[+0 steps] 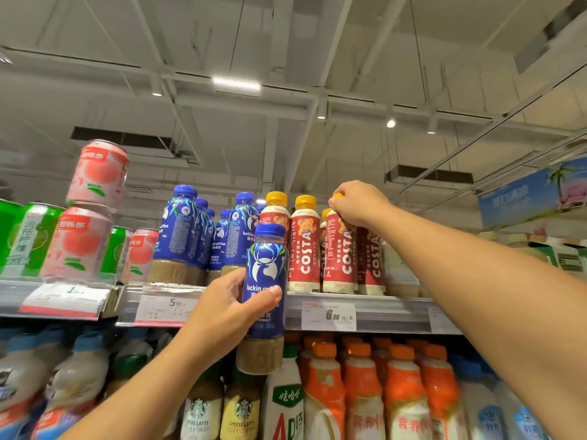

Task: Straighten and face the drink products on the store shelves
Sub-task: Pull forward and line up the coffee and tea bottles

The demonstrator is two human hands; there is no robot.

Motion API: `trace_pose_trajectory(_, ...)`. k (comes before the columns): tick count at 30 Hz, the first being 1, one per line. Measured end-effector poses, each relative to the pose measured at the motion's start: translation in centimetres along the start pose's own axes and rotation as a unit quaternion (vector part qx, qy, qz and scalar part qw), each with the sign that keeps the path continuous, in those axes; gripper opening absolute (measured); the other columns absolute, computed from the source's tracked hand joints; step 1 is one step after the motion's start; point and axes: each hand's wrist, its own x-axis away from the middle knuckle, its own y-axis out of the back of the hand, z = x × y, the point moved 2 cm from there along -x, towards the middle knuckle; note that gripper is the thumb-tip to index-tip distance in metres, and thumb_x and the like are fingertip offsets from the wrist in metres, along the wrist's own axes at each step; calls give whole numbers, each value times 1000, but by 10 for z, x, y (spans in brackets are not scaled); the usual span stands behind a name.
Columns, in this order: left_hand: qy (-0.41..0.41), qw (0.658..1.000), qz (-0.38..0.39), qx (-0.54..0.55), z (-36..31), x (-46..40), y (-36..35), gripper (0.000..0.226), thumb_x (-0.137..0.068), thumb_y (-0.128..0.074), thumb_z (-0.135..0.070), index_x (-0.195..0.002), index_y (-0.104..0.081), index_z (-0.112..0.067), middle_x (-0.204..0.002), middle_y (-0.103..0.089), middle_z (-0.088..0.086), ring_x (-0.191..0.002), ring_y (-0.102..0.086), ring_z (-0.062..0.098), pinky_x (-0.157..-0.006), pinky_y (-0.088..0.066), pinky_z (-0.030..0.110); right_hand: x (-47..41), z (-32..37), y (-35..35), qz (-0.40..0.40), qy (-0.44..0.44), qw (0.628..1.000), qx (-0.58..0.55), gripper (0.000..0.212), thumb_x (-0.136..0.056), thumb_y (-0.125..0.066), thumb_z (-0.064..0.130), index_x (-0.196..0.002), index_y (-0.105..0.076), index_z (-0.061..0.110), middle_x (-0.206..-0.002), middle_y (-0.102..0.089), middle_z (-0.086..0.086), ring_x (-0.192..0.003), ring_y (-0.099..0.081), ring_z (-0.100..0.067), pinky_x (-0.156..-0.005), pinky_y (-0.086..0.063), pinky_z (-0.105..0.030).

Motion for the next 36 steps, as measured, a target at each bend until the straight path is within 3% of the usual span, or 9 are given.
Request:
trace_pose_trajectory(6,-7,1000,4,-1,-2,3,-1,39,-71,-70,-46,-103,-66,-25,-96,-75,-12,-87,-71,8,-64,-54,16,3,5,-10,15,22,998,65,49,-100,-39,44,-139,-43,14,-137,-51,-12,-119,-51,-32,-85,-43,-39)
trace_pose_trajectory(10,-9,1000,7,0,-3,3,-1,39,-71,-71,-48,-102,-66,-25,-95,-74,-13,-86,-71,6,-63,-53,13,36,-1,-7,16,62,997,43,100,-78,-63,62,-153,-13,19,-156,-23,-8,-132,-42,-31,-94,-44,-45)
trace_pose_trajectory(12,-6,1000,8,-9,-2,3,-1,40,-72,-78,-49,-102,-66,-26,-96,-74,-14,-87,-71,5,-62,-54,16,65,-10,-15,-6,106,993,51,109,-72,-70,62,-153,-9,22,-158,-16,0,-133,-41,-27,-95,-44,-43)
trace_pose_trajectory(17,-1,1000,-3,-16,0,2,-2,41,-68,-71,-52,-101,-66,-29,-95,-74,-14,-87,-71,6,-69,-55,25,116,-39,-49,-41,129,990,-45,75,-85,-67,45,-147,-34,19,-151,-30,3,-132,-40,-18,-100,-41,-36)
trace_pose_trajectory(20,-6,1000,-3,-24,0,3,-2,38,-67,-70,-54,-97,-67,-31,-94,-74,-14,-85,-71,6,-68,-55,25,123,-44,-60,-85,97,988,-83,57,-89,-63,40,-139,-47,19,-139,-41,5,-120,-48,-16,-91,-48,-34)
trace_pose_trajectory(23,-8,1000,-2,-30,-1,3,-3,35,-67,-69,-56,-97,-67,-37,-93,-74,-14,-85,-71,6,-69,-55,27,123,-41,-68,-103,75,989,-72,54,-90,-60,43,-138,-46,23,-132,-44,8,-108,-54,-16,-79,-49,-32)
trace_pose_trajectory(26,-8,1000,3,-27,-1,3,-2,42,-66,-69,-58,-98,-67,-31,-94,-74,-13,-86,-71,7,-71,-55,29,122,-39,-73,-106,55,992,-41,54,-91,-54,47,-140,-44,27,-134,-44,10,-107,-56,-18,-71,-44,-29)
trace_pose_trajectory(32,-17,1000,6,-18,-2,3,-2,37,-65,-69,-58,-96,-67,-38,-94,-74,-10,-86,-71,8,-70,-55,27,117,-37,-73,-73,5,997,-34,53,-90,-54,47,-139,-44,31,-137,-46,6,-112,-55,-23,-83,-51,-38)
trace_pose_trajectory(36,-14,1000,7,-17,-3,4,-3,44,-65,-69,-58,-98,-68,-29,-95,-74,-10,-87,-71,9,-69,-54,27,116,-35,-71,-60,-7,998,-27,51,-89,-55,46,-137,-45,31,-134,-48,6,-111,-55,-22,-82,-51,-39)
